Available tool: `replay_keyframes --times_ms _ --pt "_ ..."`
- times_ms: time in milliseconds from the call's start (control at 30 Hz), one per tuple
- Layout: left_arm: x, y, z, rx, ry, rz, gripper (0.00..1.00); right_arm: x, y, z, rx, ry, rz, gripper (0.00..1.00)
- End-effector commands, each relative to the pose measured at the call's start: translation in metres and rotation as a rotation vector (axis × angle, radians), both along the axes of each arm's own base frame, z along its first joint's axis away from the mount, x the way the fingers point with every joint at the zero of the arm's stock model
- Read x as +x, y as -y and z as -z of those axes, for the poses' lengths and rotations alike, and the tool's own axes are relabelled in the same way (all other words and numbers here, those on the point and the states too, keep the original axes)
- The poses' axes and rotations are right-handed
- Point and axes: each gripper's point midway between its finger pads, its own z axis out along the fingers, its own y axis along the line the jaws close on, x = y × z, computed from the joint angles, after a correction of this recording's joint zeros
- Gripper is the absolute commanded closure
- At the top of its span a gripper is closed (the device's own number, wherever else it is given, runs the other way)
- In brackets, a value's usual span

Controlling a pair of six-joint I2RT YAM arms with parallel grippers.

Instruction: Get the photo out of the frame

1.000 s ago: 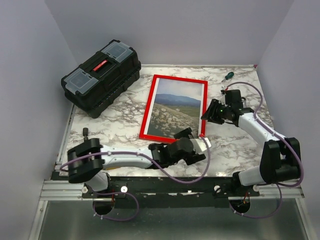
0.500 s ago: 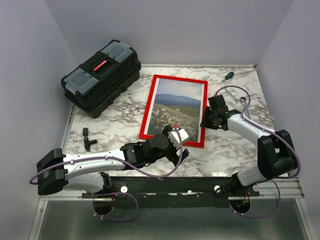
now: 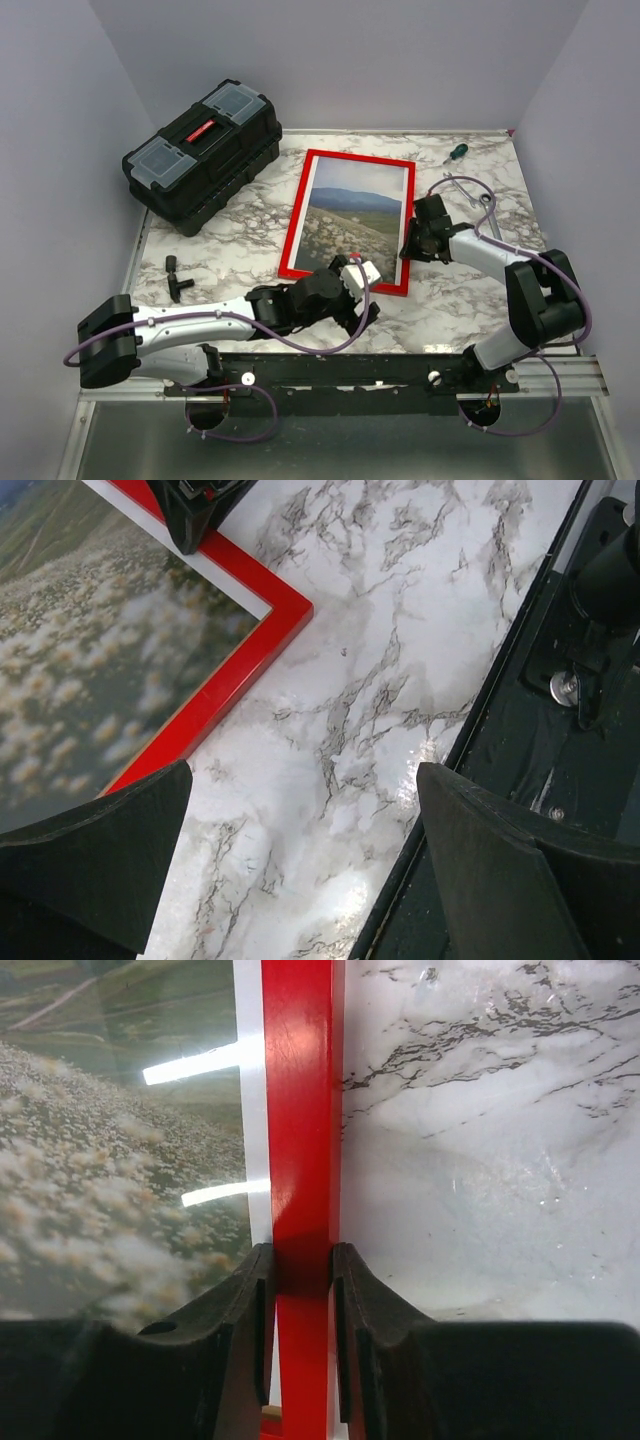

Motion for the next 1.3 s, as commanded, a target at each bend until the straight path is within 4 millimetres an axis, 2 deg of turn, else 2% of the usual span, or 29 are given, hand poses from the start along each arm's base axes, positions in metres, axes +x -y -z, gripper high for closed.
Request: replay_keyframes --times_ms 0,100,333,533,900,1067,1133,1200,1267 --pt "-0.002 0.007 -0.004 -0.002 -0.011 0.026 0.01 0.000 0.000 0.008 0.010 0.008 0.019 0.79" --pt "0.005 0.009 0.003 0.044 0.018 0.012 0.01 -0.001 -0.002 0.002 0.022 0.011 0.012 0.99" --pt "0.033 0.033 0.023 0.176 0.190 -0.029 0.01 -0.001 -0.019 -0.040 0.098 -0.022 -0.015 0.99" --pt "0.046 0.056 0.041 0.275 0.395 0.016 0.01 -0.001 -0.025 -0.049 0.128 -0.042 -0.014 0.99" --pt "0.089 0.070 0.072 0.476 0.679 -0.099 0.02 -0.006 -0.036 -0.067 0.197 -0.055 -0.031 0.99" --pt "0.097 0.078 0.087 0.546 0.769 -0.090 0.08 -0.007 -0.039 -0.072 0.215 -0.055 -0.033 0.99" --pt "0.102 0.077 0.084 0.552 0.799 -0.120 0.13 -0.007 -0.039 -0.076 0.216 -0.051 -0.034 0.99" --pt "0.106 0.078 0.075 0.550 0.828 -0.150 0.24 -0.008 -0.039 -0.078 0.220 -0.048 -0.034 0.99" --pt "0.109 0.079 0.064 0.538 0.860 -0.186 0.40 -0.009 -0.039 -0.080 0.227 -0.042 -0.035 0.99"
